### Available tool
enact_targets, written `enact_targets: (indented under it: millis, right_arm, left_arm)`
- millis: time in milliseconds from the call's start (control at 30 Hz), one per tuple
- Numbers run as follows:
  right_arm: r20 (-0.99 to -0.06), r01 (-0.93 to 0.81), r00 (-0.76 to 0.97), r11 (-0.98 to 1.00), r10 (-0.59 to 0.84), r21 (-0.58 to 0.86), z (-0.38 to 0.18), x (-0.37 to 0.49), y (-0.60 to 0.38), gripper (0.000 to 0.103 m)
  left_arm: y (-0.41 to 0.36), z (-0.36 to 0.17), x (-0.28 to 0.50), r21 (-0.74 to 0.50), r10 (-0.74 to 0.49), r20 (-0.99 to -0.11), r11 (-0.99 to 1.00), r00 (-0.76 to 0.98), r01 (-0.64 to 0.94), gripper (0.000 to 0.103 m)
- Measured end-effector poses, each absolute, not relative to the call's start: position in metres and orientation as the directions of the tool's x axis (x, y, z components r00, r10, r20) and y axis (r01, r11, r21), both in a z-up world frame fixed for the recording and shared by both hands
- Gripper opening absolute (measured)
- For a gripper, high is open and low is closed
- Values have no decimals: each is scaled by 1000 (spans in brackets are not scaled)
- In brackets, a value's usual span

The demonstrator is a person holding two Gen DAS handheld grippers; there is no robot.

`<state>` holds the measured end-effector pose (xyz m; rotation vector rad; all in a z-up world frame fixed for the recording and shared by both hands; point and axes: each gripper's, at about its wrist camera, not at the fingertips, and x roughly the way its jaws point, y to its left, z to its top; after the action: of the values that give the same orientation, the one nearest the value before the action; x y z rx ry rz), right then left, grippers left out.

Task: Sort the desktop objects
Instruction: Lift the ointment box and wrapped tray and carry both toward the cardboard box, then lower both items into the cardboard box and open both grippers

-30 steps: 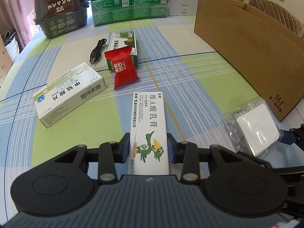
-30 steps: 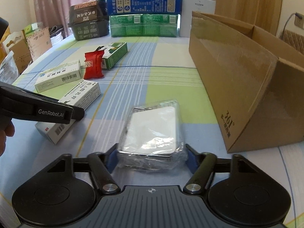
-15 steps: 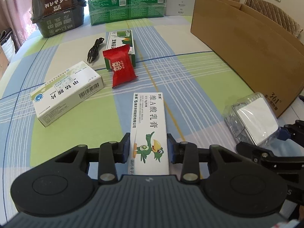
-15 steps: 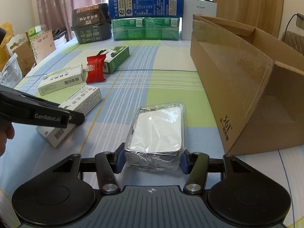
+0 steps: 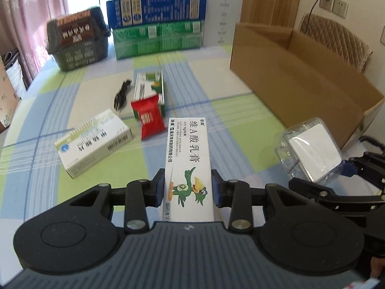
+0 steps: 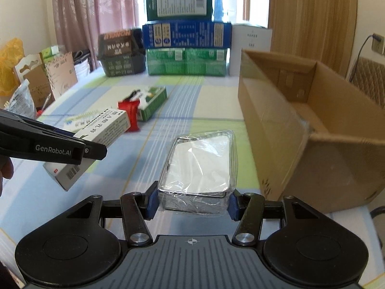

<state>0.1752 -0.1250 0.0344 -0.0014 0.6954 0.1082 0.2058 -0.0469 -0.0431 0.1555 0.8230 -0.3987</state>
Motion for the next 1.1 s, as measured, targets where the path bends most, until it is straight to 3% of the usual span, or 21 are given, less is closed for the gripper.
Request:
enact_targets:
  millis: [633, 1100]
  right_arm:
    - [-515, -33, 855, 998, 55, 52, 125, 141, -198, 52]
    - [-534, 72, 844, 997, -56, 9, 124, 154, -296, 52]
  left_arm:
    - [-125, 39, 149, -36, -374, -671, 879, 641, 475, 33]
    - [-224, 58, 161, -63, -469, -663, 812, 583, 580, 33]
